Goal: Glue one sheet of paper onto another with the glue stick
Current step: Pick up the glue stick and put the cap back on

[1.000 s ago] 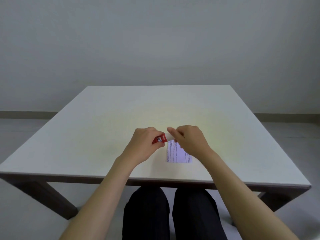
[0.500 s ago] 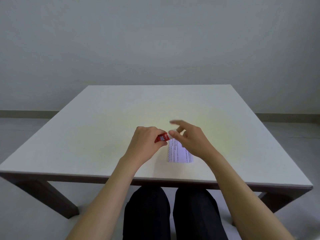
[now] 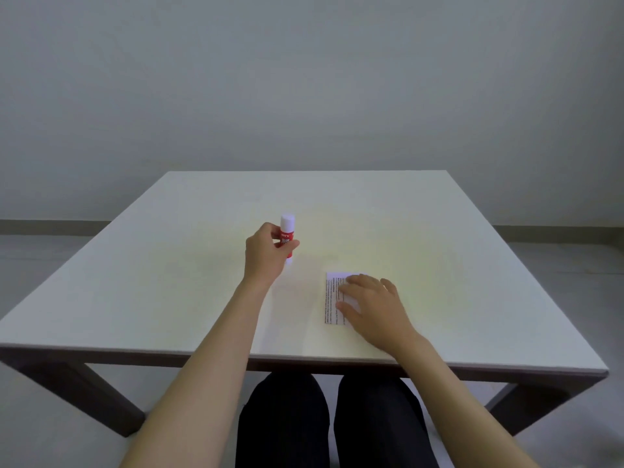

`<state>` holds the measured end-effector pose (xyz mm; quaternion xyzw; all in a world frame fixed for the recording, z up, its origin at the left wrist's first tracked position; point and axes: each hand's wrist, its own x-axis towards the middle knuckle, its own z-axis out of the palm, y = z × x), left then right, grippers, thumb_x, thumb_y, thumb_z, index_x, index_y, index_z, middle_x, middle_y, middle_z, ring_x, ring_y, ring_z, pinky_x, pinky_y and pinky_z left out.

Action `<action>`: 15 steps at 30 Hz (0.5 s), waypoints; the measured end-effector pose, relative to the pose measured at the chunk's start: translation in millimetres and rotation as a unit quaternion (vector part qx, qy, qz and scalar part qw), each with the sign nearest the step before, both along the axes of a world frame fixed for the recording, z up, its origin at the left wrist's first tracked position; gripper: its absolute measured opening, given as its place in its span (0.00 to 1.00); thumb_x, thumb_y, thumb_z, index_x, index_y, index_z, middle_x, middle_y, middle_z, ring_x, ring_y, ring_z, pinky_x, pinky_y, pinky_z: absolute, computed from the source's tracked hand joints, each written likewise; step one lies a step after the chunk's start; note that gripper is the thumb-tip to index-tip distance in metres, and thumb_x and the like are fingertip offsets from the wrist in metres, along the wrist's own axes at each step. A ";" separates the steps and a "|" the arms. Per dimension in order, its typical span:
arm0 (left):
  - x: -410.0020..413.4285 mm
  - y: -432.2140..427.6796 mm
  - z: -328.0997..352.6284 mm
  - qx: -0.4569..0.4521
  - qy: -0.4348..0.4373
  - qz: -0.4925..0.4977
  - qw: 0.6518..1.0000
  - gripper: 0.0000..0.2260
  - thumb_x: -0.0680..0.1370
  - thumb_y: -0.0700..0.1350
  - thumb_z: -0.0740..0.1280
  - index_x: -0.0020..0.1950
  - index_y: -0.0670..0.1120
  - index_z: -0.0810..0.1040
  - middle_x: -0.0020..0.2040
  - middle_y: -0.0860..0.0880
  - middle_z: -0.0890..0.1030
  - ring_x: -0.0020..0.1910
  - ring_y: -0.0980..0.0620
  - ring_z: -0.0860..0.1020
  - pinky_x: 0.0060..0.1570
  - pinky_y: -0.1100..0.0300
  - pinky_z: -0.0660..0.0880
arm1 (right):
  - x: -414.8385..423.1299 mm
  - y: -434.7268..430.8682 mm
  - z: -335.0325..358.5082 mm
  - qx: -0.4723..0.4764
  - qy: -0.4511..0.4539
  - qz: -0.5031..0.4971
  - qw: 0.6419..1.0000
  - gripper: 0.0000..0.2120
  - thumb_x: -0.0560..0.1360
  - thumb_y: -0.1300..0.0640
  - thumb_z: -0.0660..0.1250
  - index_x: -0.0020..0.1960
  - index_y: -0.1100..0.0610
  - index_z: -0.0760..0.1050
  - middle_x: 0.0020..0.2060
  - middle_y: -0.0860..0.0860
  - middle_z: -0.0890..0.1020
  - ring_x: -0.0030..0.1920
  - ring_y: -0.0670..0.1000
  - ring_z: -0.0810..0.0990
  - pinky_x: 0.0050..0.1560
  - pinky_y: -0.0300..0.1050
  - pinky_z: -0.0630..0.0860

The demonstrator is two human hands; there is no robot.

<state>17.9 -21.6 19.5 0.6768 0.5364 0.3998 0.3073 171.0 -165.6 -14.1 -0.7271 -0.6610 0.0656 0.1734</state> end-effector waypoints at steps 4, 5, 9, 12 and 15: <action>2.0 7.6 -11.8 -0.004 -0.019 0.028 0.999 0.09 0.72 0.43 0.71 0.47 0.42 0.75 0.46 0.47 0.81 0.37 0.49 0.77 0.34 0.61 0.66 | -3.6 1.5 -10.9 -0.003 -0.035 -0.001 0.999 0.20 0.80 0.48 0.57 0.70 0.51 0.67 0.72 0.46 0.67 0.74 0.47 0.60 0.74 0.53 0.43; 1.9 9.0 -12.5 -0.003 -0.021 0.032 0.999 0.08 0.72 0.43 0.71 0.47 0.42 0.74 0.46 0.47 0.80 0.36 0.50 0.77 0.34 0.62 0.66 | -5.5 3.1 -11.3 0.001 -0.040 0.003 0.999 0.20 0.80 0.48 0.57 0.71 0.51 0.67 0.72 0.46 0.67 0.74 0.47 0.60 0.74 0.53 0.44; 1.2 14.9 -16.3 -0.004 -0.022 0.042 0.999 0.09 0.72 0.42 0.71 0.47 0.41 0.74 0.48 0.46 0.81 0.36 0.50 0.77 0.35 0.61 0.66 | -12.0 10.8 -12.3 0.013 -0.047 0.022 0.999 0.20 0.79 0.49 0.57 0.70 0.52 0.68 0.71 0.47 0.68 0.73 0.48 0.63 0.74 0.53 0.45; 1.6 16.8 -20.8 -0.009 -0.029 0.040 0.999 0.09 0.72 0.42 0.71 0.48 0.40 0.74 0.49 0.44 0.82 0.37 0.49 0.77 0.37 0.59 0.67 | -13.4 12.5 -13.7 0.019 -0.039 0.023 0.999 0.20 0.79 0.49 0.57 0.70 0.52 0.68 0.71 0.47 0.69 0.73 0.48 0.63 0.74 0.53 0.46; 2.3 17.4 -22.7 -0.016 -0.038 0.047 0.998 0.11 0.72 0.42 0.72 0.49 0.40 0.75 0.50 0.44 0.82 0.41 0.47 0.77 0.41 0.60 0.67 | -13.9 12.1 -13.6 0.022 -0.026 0.026 0.999 0.20 0.79 0.49 0.57 0.70 0.52 0.67 0.71 0.47 0.69 0.73 0.48 0.63 0.74 0.53 0.47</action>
